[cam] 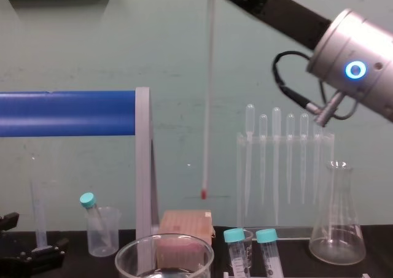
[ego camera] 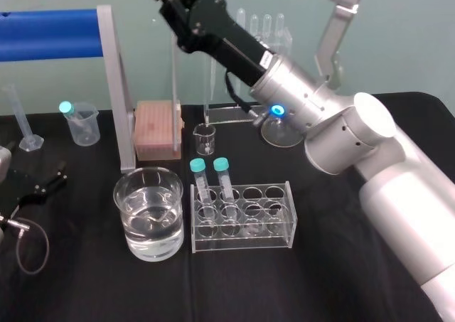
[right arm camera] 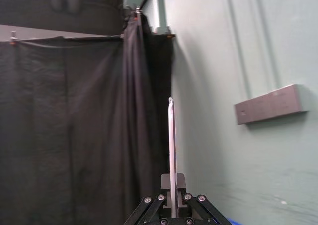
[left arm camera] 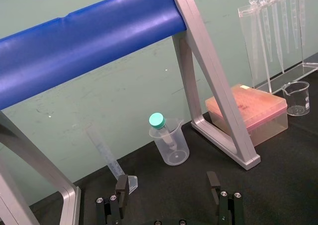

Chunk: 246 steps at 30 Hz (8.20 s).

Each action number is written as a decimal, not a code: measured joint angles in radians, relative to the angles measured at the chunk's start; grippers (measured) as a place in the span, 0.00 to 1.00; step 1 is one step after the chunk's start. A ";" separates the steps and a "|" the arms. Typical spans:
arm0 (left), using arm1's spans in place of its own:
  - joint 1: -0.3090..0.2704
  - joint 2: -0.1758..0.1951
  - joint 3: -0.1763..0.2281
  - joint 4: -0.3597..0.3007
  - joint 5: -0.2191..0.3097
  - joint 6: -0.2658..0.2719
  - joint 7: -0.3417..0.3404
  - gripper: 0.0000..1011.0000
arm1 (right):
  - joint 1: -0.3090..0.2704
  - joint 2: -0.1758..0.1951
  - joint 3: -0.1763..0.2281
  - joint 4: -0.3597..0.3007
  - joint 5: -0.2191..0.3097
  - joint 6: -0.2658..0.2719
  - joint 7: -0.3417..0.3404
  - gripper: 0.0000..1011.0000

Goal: Hold the thermometer with one hand and immerse one end into the beaker, then reinsert it into the test tube rack.

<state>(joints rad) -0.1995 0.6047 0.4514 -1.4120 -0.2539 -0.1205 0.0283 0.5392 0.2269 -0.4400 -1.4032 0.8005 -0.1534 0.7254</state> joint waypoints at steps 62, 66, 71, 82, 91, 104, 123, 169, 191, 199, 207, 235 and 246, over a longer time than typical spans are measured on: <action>0.000 0.000 0.000 0.000 0.000 0.000 0.000 1.00 | 0.097 -0.114 -0.150 0.426 -0.043 -0.103 0.212 0.05; 0.000 0.000 0.000 0.000 0.000 0.000 0.000 1.00 | 0.098 -0.120 -0.143 0.437 -0.034 -0.103 0.224 0.05; 0.000 0.000 0.000 0.000 0.000 0.000 0.000 1.00 | 0.098 -0.123 -0.137 0.442 -0.030 -0.108 0.232 0.05; 0.000 0.000 0.000 0.000 0.000 0.000 0.000 1.00 | 0.096 -0.128 -0.132 0.449 -0.043 -0.134 0.241 0.05; 0.000 0.000 0.000 0.000 0.000 0.000 0.000 1.00 | 0.093 -0.128 -0.130 0.444 -0.045 -0.134 0.240 0.05; 0.000 0.000 0.000 0.000 0.000 0.000 0.000 1.00 | 0.093 -0.127 -0.132 0.444 -0.045 -0.134 0.238 0.05; 0.000 0.000 0.000 0.000 0.000 0.000 0.000 1.00 | 0.093 -0.127 -0.132 0.444 -0.045 -0.133 0.237 0.05; 0.000 0.000 0.000 0.000 0.000 0.000 0.000 1.00 | 0.093 -0.127 -0.132 0.444 -0.045 -0.133 0.237 0.05; 0.000 0.000 0.000 0.000 0.000 0.000 0.000 1.00 | 0.093 -0.127 -0.132 0.444 -0.045 -0.133 0.237 0.05; 0.000 0.000 0.000 0.000 0.000 0.000 0.000 1.00 | 0.093 -0.127 -0.132 0.444 -0.045 -0.133 0.237 0.06; 0.000 0.000 0.000 0.000 0.000 0.000 0.000 1.00 | 0.093 -0.127 -0.132 0.444 -0.045 -0.133 0.237 0.05; 0.000 0.000 0.000 0.000 0.000 0.000 0.000 1.00 | 0.093 -0.127 -0.132 0.444 -0.045 -0.133 0.237 0.06; 0.000 0.000 0.000 0.000 0.000 0.000 0.000 1.00 | 0.093 -0.127 -0.132 0.444 -0.045 -0.133 0.237 0.05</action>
<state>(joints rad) -0.1995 0.6047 0.4514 -1.4120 -0.2539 -0.1205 0.0283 0.6326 0.0999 -0.5720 -0.9591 0.7558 -0.2869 0.9621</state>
